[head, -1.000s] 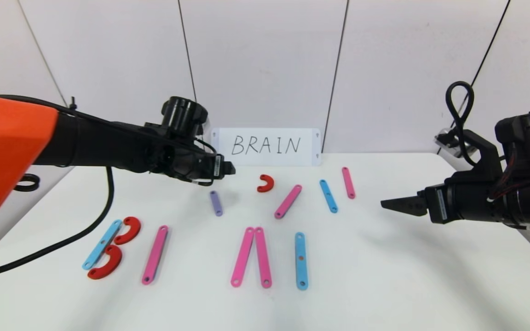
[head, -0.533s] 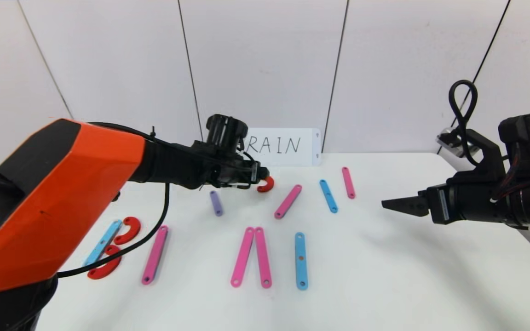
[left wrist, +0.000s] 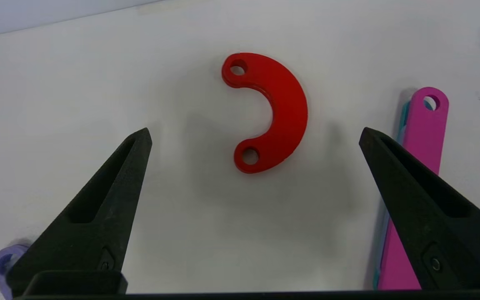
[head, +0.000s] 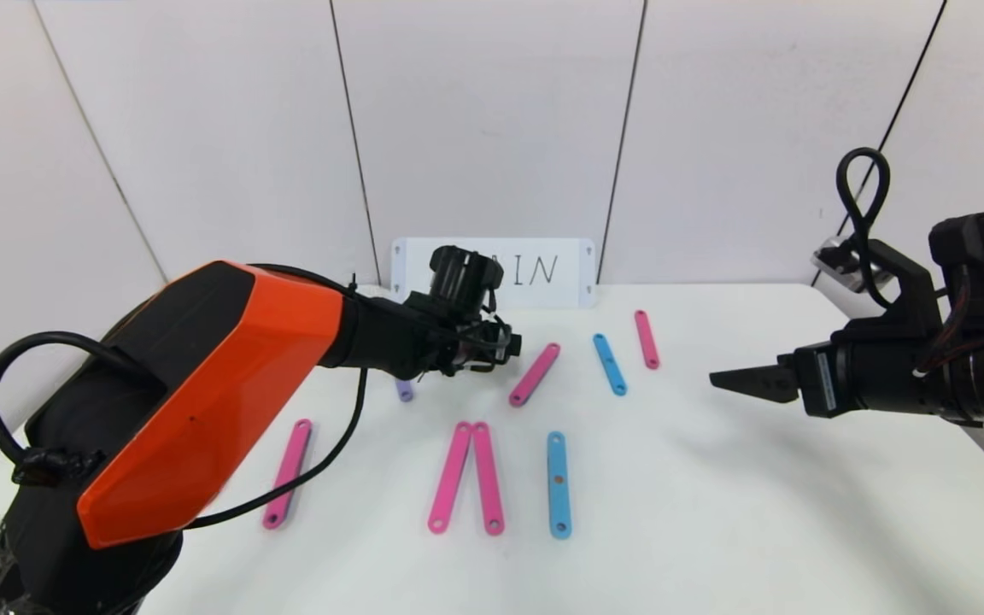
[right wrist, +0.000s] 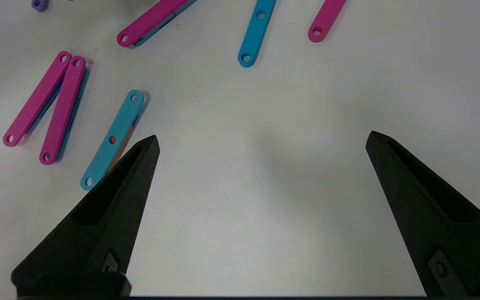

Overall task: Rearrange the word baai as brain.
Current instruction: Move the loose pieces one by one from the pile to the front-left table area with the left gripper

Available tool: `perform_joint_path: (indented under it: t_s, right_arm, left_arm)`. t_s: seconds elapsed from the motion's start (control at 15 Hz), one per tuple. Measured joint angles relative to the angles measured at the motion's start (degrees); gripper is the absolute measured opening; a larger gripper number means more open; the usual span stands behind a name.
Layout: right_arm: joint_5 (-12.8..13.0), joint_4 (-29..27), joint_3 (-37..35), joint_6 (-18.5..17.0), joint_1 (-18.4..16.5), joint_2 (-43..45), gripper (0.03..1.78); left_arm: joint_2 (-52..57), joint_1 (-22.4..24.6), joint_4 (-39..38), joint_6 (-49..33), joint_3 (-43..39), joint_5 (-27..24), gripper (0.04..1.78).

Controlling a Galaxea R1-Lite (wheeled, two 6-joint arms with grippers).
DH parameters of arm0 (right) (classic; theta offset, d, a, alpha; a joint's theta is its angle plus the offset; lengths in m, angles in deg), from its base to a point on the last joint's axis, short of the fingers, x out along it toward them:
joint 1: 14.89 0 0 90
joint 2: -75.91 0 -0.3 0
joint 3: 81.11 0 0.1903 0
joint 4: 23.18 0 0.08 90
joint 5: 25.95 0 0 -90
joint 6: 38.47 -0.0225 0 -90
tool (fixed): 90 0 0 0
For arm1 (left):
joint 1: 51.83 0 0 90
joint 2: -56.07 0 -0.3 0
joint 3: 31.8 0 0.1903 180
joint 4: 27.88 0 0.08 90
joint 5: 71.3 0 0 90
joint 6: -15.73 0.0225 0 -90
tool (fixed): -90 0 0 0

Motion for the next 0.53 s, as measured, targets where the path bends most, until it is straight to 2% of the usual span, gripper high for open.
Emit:
perform_joint_path:
  t_s: [0.53]
  right_arm:
    - [0.0,0.0,-0.2,0.0,0.2,0.0,1.74]
  left_arm:
    - [-3.3,-1.1,-4.7,0.1,1.2,4.8,1.74]
